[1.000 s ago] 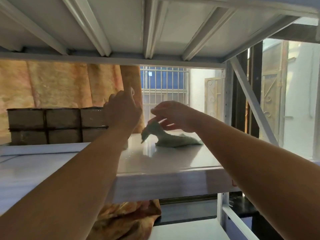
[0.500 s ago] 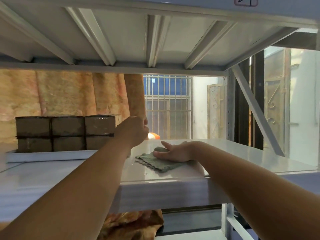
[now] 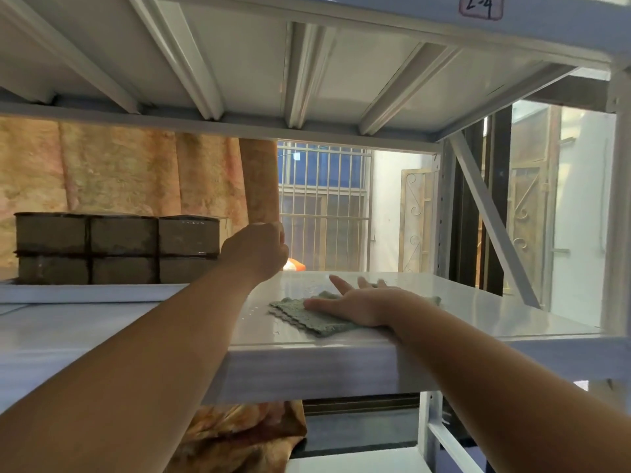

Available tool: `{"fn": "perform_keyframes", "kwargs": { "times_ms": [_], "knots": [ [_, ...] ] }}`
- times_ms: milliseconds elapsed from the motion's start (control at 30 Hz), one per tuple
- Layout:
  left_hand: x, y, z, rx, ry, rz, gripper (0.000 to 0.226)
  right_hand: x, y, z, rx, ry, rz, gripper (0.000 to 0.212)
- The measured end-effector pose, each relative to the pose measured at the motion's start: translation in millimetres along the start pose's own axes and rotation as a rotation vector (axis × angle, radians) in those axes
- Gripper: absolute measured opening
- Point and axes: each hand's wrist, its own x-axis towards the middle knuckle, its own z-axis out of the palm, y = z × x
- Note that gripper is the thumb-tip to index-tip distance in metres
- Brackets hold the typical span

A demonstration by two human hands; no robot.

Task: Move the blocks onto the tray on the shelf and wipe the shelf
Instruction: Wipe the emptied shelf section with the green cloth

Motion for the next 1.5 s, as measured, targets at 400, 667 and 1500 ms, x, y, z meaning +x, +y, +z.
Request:
{"fn": "perform_keyframes", "kwargs": {
  "times_ms": [400, 667, 1500],
  "knots": [
    [-3.5, -4.0, -15.5, 0.169, 0.227, 0.023, 0.027, -18.0, -47.9, 15.2, -0.04, 0.157, -0.295, 0.055],
    [-13.5, -6.3, -33.7, 0.318, 0.15, 0.272, 0.019, -2.8, -83.4, 22.0, 0.048, 0.202, -0.282, 0.033],
    [-56.4, -100.6, -67.1, 0.038, -0.121, -0.138, 0.021, -24.2, -171.9, 27.9, 0.012, 0.163, -0.551, 0.04]
  ]
}}
